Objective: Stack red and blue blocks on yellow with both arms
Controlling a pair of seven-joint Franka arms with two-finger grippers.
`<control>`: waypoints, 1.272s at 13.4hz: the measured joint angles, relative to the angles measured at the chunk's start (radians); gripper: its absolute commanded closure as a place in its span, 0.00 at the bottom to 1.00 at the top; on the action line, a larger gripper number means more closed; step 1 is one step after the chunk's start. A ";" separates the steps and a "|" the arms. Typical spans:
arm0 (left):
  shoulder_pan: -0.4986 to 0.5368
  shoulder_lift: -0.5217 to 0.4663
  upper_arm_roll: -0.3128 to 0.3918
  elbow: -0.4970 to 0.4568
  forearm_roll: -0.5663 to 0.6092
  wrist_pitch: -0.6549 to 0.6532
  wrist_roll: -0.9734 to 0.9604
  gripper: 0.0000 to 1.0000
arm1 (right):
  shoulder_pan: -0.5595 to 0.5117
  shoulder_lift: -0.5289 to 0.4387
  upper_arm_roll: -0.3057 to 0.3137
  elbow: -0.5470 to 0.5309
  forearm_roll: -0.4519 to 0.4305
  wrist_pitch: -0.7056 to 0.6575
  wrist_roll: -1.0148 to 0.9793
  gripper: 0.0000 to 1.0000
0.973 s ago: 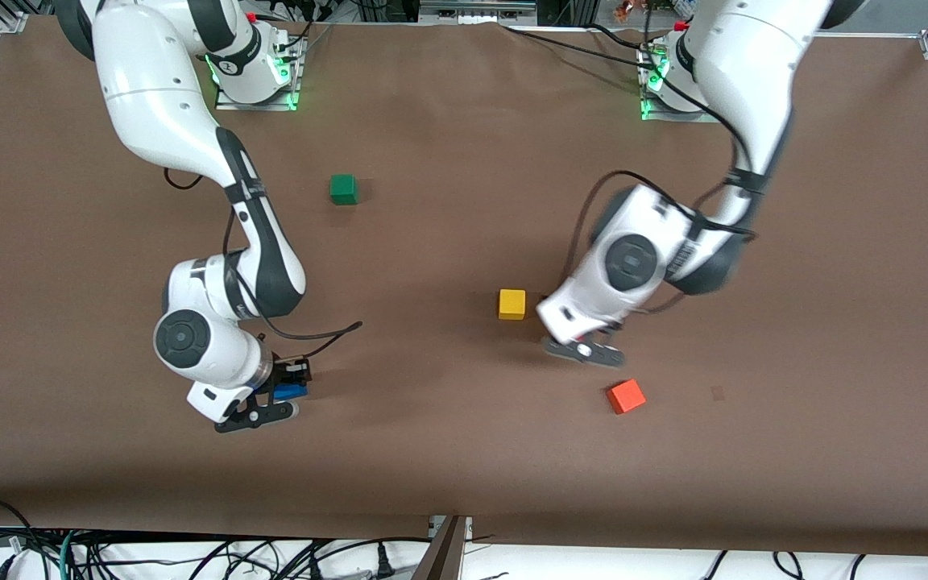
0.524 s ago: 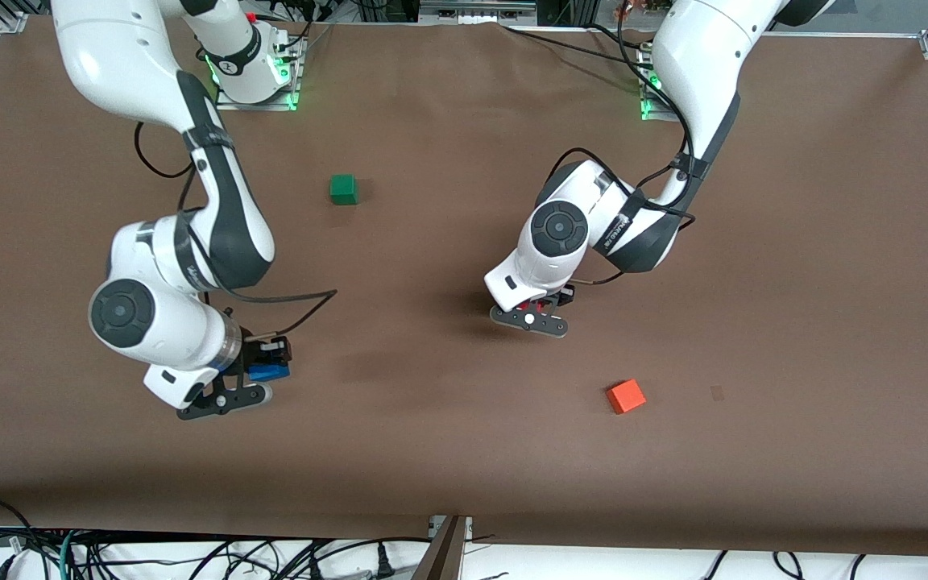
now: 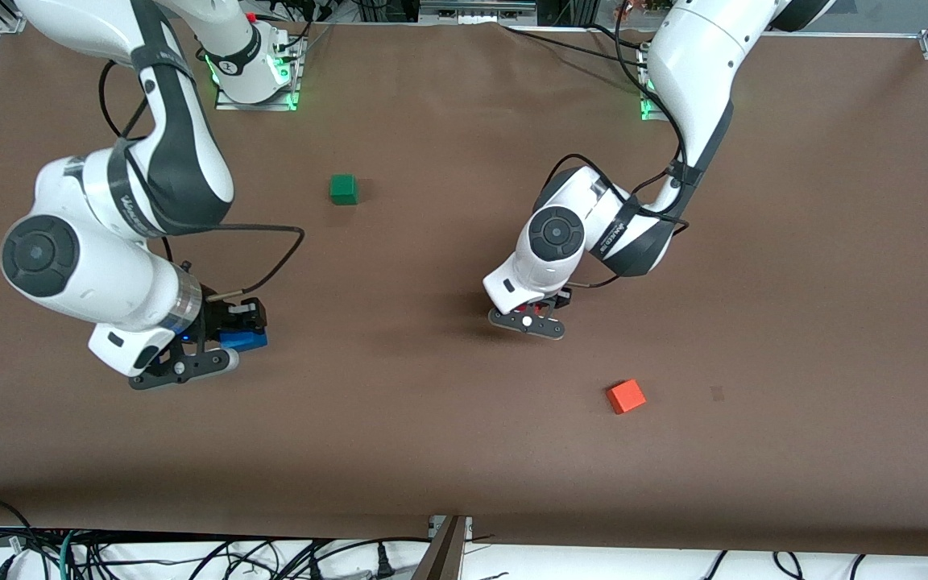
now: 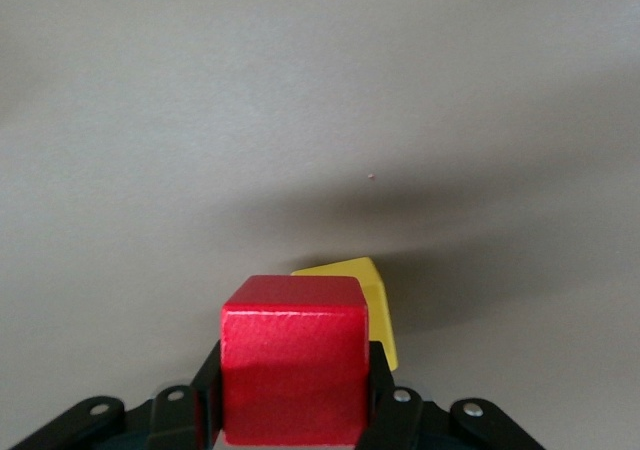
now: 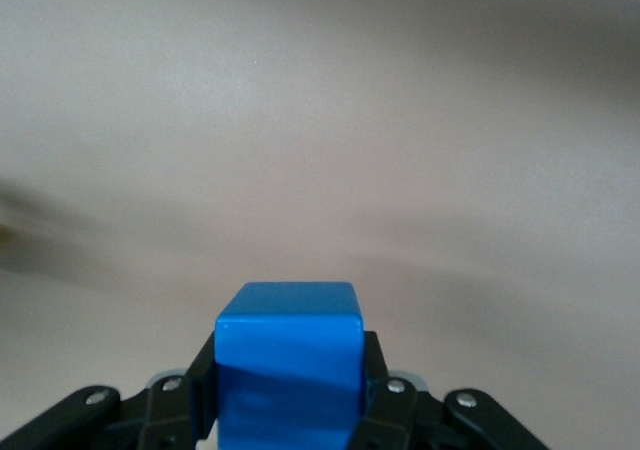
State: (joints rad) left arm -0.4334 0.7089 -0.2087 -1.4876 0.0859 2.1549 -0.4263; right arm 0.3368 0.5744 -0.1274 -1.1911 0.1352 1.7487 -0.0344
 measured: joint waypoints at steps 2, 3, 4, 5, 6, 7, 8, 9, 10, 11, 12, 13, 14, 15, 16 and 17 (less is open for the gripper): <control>-0.015 0.004 0.000 0.000 0.000 0.006 0.000 1.00 | 0.007 0.001 0.002 -0.005 0.000 0.002 0.012 0.58; -0.020 0.006 0.000 0.000 0.000 0.006 0.000 1.00 | 0.015 0.004 0.004 -0.006 0.000 0.004 0.039 0.58; -0.022 0.008 0.001 0.000 0.000 0.006 0.000 1.00 | 0.028 0.006 0.005 -0.006 0.000 0.010 0.064 0.58; -0.022 0.009 0.001 -0.001 0.000 0.006 0.000 1.00 | 0.044 0.007 0.005 -0.006 0.000 0.019 0.087 0.58; -0.022 0.010 0.002 -0.001 0.000 0.006 0.000 1.00 | 0.056 0.007 0.005 -0.006 0.000 0.029 0.107 0.58; -0.022 0.011 0.002 -0.002 0.000 0.006 0.000 1.00 | 0.063 0.007 0.005 -0.006 0.000 0.037 0.116 0.58; -0.022 0.012 0.002 -0.004 0.000 0.006 0.000 1.00 | 0.066 0.008 0.005 -0.006 0.000 0.041 0.118 0.58; -0.022 0.012 0.002 -0.005 0.000 0.006 0.000 1.00 | 0.068 0.008 0.005 -0.006 0.000 0.044 0.118 0.58; -0.023 0.012 0.002 -0.007 0.000 0.006 0.000 1.00 | 0.069 0.009 0.005 -0.006 0.000 0.048 0.120 0.58; -0.023 0.013 0.002 -0.010 0.000 0.006 0.000 1.00 | 0.072 0.010 0.005 -0.006 0.000 0.054 0.130 0.58; -0.023 0.013 0.002 -0.010 0.000 0.006 0.000 0.91 | 0.076 0.010 0.006 -0.006 0.000 0.062 0.151 0.58; -0.023 0.013 0.002 -0.010 0.000 0.006 0.000 0.01 | 0.082 0.010 0.006 -0.006 0.000 0.071 0.163 0.58; -0.023 0.013 0.002 -0.010 0.000 0.006 -0.004 0.00 | 0.088 0.010 0.006 -0.006 0.000 0.076 0.173 0.58; -0.024 0.013 0.002 -0.011 0.000 0.006 -0.024 0.00 | 0.093 0.011 0.006 -0.007 0.000 0.080 0.182 0.58; -0.024 0.012 0.002 -0.009 0.000 0.005 -0.049 0.00 | 0.096 0.011 0.006 -0.007 0.000 0.085 0.187 0.58; -0.024 0.008 0.003 -0.002 0.000 -0.003 -0.070 0.00 | 0.096 0.012 0.006 -0.008 0.000 0.089 0.190 0.58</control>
State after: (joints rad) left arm -0.4576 0.7172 -0.2058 -1.4900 0.0860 2.1514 -0.4960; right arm 0.4331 0.5860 -0.1214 -1.1988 0.1355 1.8376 0.1557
